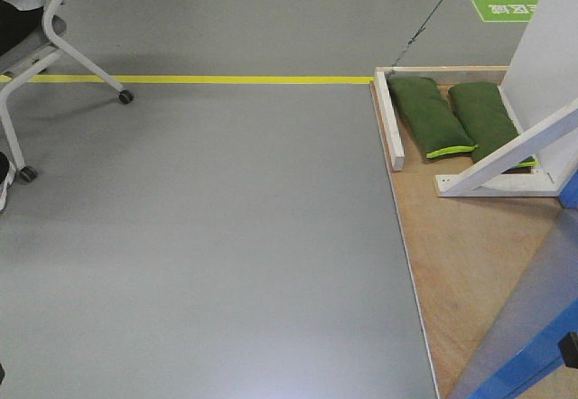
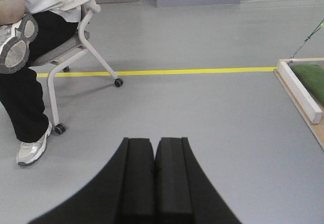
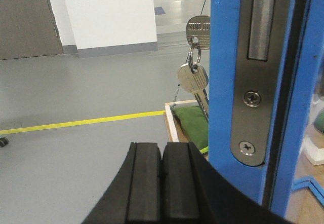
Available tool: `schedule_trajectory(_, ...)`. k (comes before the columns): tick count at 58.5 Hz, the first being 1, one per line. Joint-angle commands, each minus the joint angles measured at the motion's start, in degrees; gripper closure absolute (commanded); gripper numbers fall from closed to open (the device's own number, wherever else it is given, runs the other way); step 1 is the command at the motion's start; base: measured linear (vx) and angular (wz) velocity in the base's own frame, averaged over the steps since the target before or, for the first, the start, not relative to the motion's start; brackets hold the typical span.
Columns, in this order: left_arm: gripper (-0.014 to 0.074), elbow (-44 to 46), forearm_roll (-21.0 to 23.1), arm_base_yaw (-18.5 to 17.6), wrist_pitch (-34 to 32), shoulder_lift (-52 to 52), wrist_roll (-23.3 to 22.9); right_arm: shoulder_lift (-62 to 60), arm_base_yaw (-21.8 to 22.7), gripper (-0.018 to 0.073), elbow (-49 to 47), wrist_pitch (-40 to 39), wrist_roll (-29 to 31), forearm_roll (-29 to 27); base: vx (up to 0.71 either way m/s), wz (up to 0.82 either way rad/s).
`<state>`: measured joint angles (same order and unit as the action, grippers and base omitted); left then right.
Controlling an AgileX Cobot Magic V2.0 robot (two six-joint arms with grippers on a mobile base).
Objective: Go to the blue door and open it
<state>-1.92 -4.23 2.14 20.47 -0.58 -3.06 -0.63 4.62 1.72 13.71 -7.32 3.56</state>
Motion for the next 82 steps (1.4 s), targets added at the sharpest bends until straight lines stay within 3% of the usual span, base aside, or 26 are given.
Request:
schedule_trajectory(1,0.0526,1.8,0.0,-0.1,-4.6,-1.0,-0.2,-0.3,-0.1,0.0564,0.5,-4.7,0.4,0.5,0.0,0.0)
schedule_trajectory(19,0.0526,1.8,0.0,-0.1,-4.6,-1.0,-0.2,-0.3,-0.1,0.0564,-1.4,-4.8,0.4,0.5,0.0,0.0)
schedule_trajectory(39,0.0526,1.8,0.0,-0.1,-4.6,-1.0,-0.2,0.6,0.0,0.0564,-21.5,-5.9,0.4,0.5,0.0,0.0)
schedule_trajectory(50,0.0526,1.8,0.0,-0.1,-4.6,-1.0,-0.2,7.7,0.6,0.0564,-28.1,-11.2,0.4,0.5,0.0,0.0)
schedule_trajectory(58,0.0526,1.8,0.0,-0.1,-4.6,-1.0,-0.2,15.4,7.8,0.0564,-33.5,-13.2,0.4,0.1,0.0,0.0)
schedule_trajectory(62,0.0526,1.8,0.0,-0.1,-4.6,-1.0,-0.2,18.6,12.5,0.0564,-36.6,-13.3,0.4,-3.6,0.0,0.0)
schedule_trajectory(73,0.0526,1.8,0.0,-0.1,-4.6,-1.0,-0.2,25.6,28.3,0.0564,-45.2,-13.7,0.4,-24.1,0.0,0.0)
schedule_trajectory(82,0.0526,1.8,0.0,-0.1,-4.6,-1.0,-0.2,30.0,38.9,0.0564,-49.8,-14.3,0.4,-40.1,0.0,0.0)
